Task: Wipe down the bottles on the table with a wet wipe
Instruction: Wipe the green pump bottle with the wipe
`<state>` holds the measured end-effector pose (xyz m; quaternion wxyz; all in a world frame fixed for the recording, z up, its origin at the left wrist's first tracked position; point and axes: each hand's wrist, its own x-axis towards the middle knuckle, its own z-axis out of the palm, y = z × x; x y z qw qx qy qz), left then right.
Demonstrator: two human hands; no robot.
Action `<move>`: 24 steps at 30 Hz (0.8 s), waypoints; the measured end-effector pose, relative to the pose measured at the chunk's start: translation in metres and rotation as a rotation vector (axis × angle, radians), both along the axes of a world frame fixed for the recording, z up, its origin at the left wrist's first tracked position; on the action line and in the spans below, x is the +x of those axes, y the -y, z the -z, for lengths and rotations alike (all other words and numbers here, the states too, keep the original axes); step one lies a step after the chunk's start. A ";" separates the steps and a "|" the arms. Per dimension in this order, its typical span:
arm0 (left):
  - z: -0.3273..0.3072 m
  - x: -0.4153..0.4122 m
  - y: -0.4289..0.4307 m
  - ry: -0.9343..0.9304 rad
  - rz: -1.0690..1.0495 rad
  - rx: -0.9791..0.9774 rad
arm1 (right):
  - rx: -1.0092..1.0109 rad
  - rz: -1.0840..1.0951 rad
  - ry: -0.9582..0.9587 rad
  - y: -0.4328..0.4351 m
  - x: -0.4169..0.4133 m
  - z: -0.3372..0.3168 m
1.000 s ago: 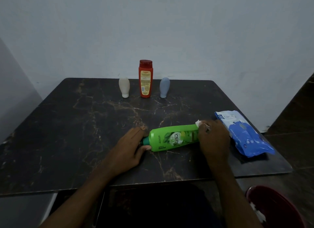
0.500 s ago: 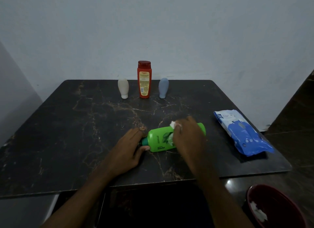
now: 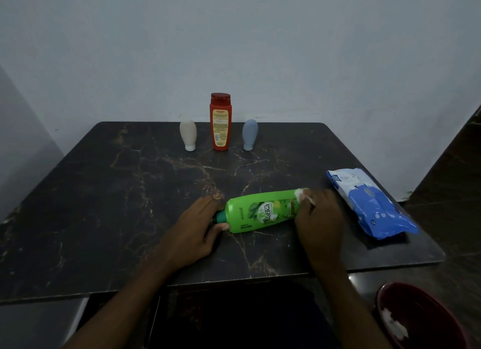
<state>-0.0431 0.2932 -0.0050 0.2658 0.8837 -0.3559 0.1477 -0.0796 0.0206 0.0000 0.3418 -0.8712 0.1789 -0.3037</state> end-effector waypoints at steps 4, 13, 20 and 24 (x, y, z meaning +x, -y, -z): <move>0.000 0.000 0.000 0.005 0.003 0.003 | -0.019 -0.192 0.053 -0.064 -0.010 -0.005; 0.002 0.001 -0.002 -0.031 0.011 0.022 | -0.191 -0.314 0.069 -0.073 -0.012 -0.002; 0.001 0.000 -0.001 -0.049 -0.039 0.040 | 0.015 -0.079 -0.009 0.031 0.011 0.012; 0.000 0.001 -0.001 -0.066 -0.039 0.045 | 0.062 -0.044 0.029 0.030 0.005 0.017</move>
